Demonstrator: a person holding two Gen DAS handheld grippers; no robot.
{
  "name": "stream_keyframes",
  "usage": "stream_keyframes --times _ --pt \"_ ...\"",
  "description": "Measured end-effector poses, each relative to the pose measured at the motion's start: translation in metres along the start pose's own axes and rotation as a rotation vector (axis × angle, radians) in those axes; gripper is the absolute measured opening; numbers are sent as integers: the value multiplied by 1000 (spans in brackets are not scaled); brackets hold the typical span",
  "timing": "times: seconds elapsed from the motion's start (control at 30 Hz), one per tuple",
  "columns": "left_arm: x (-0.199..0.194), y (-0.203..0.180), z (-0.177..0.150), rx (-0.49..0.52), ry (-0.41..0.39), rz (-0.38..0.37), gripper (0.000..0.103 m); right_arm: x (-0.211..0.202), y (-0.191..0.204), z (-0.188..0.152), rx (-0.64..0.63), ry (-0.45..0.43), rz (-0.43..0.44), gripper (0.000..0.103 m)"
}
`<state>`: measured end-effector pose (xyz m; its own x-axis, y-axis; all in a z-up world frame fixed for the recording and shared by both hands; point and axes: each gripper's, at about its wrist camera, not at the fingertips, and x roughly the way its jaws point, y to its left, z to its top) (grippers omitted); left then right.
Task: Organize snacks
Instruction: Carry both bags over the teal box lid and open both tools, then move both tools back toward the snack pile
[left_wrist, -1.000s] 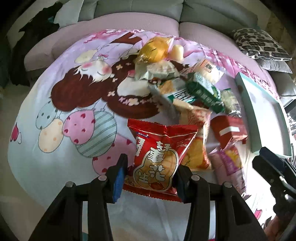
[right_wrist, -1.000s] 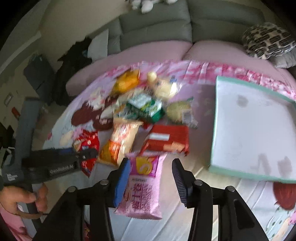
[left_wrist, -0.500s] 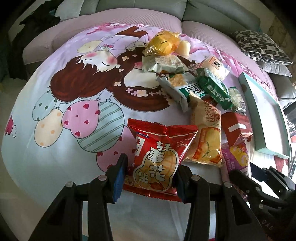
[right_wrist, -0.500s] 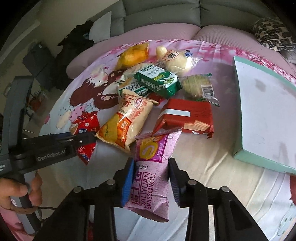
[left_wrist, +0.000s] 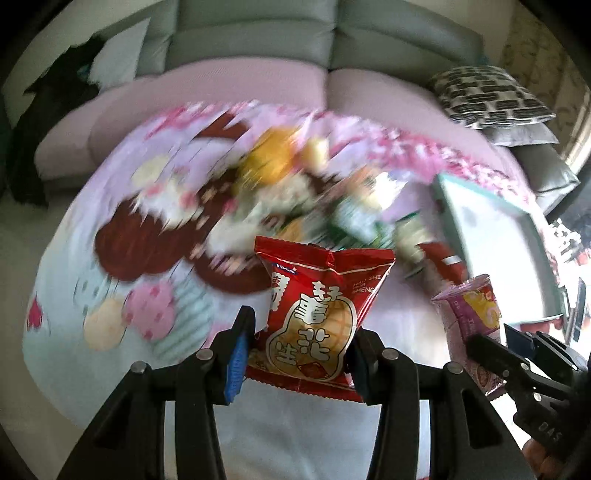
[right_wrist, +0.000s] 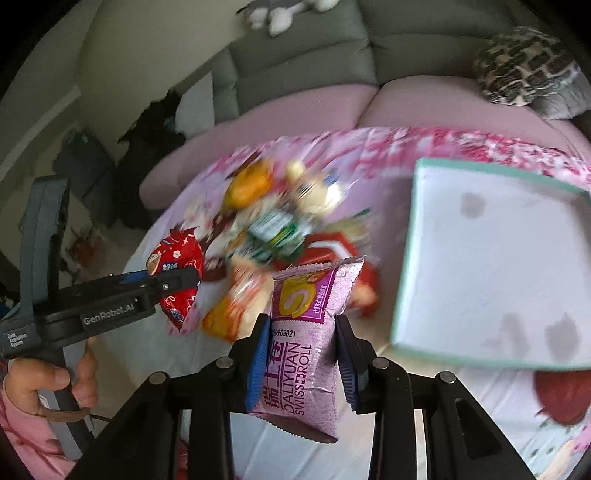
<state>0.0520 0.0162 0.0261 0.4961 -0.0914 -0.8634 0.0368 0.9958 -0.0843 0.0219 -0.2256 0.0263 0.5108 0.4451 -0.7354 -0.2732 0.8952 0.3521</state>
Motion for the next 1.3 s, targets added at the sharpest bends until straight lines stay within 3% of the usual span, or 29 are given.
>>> stream_keyframes --times 0.17,0.47,0.73,0.93,0.97,1.0,1.07,1.2,1.3 --pt "5 -54 39 109 -38 -68 48 -16 -48 20 75 -48 -83 37" --pt "40 -161 82 312 20 -173 48 -33 -140 51 183 -94 -245 37" --pt "100 -222 99 351 120 -196 49 -16 -205 76 230 -58 -360 39" --pt "122 -239 108 376 126 -177 50 -10 -216 86 233 -52 -402 43" --pt "121 -238 108 374 123 -179 54 -12 -215 85 233 -56 -401 45" --pt "119 -236 108 369 118 -186 64 -12 -216 86 232 -61 -403 53" --pt "115 -233 110 352 106 -195 75 -15 -212 84 229 -61 -412 57" --pt "98 -225 111 330 81 -205 77 -23 -202 78 235 -62 -415 58" --pt "79 -209 105 303 45 -187 90 -31 -189 65 238 -66 -407 74"
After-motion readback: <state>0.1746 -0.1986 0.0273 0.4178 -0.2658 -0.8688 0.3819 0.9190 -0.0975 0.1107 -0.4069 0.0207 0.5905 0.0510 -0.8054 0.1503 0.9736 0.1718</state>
